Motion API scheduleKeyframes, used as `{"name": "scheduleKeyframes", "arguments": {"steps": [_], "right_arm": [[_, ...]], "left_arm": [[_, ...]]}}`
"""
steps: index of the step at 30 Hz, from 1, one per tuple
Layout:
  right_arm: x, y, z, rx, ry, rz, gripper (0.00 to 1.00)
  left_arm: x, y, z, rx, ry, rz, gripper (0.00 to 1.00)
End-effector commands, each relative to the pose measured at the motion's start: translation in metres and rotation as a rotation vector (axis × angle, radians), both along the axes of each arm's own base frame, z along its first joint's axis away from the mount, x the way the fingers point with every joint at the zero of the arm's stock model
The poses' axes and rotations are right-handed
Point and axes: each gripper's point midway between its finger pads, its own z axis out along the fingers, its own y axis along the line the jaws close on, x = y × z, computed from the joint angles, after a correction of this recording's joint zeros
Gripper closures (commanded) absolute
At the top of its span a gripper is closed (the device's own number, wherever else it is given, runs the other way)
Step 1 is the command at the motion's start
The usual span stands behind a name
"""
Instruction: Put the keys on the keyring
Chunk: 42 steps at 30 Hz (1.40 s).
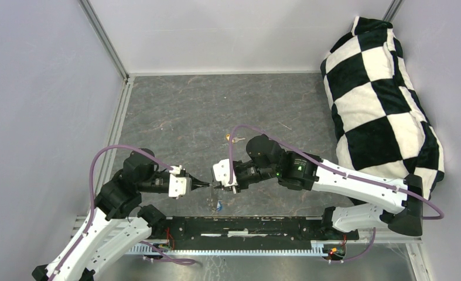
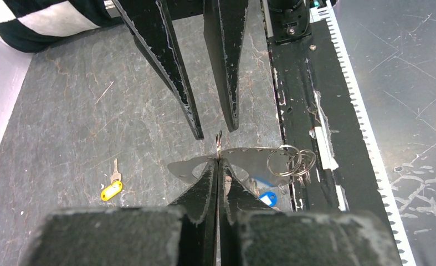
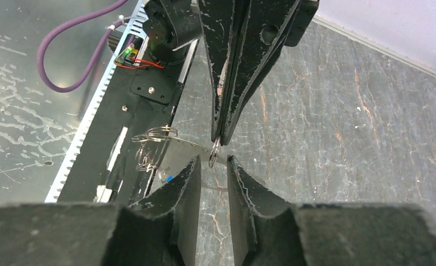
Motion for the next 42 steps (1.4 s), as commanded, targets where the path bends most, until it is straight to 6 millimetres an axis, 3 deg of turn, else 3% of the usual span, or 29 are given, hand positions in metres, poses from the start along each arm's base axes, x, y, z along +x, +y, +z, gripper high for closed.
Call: {"name": "scheduleKeyframes", "arguments": {"steps": [1, 8, 12, 14, 17, 20, 27, 34, 42], "right_arm": [[0.003, 0.01, 0.027, 0.072, -0.01, -0.006, 0.73], [0.005, 0.017, 0.026, 0.093, 0.008, -0.016, 0.82], [0.01, 0.019, 0.029, 0.116, -0.004, -0.043, 0.99], [0.014, 0.018, 0.029, 0.125, -0.007, -0.066, 0.99], [0.013, 0.016, 0.036, 0.183, -0.004, -0.081, 0.99], [0.008, 0.01, 0.046, 0.263, 0.009, -0.082, 0.99], [0.001, 0.004, 0.052, 0.381, 0.061, -0.082, 0.99], [-0.001, 0.005, 0.053, 0.412, 0.108, -0.089, 0.99], [-0.004, 0.009, 0.053, 0.421, 0.126, -0.078, 0.99]], "left_arm": [[0.001, -0.002, 0.025, -0.05, -0.076, -0.012, 0.98], [0.001, -0.004, 0.027, -0.066, -0.066, -0.014, 0.98], [0.0, -0.005, 0.025, -0.066, -0.052, -0.022, 0.98], [-0.002, -0.006, 0.025, -0.068, -0.033, -0.026, 0.88], [-0.002, -0.005, 0.024, -0.069, -0.006, -0.012, 0.67], [-0.001, -0.002, 0.022, -0.073, 0.018, 0.028, 0.61], [0.005, 0.0, 0.023, -0.128, 0.077, 0.122, 0.65], [-0.009, -0.003, 0.019, -0.131, 0.143, 0.062, 0.69], [0.0, -0.01, 0.024, -0.159, 0.184, 0.083, 0.7]]}}
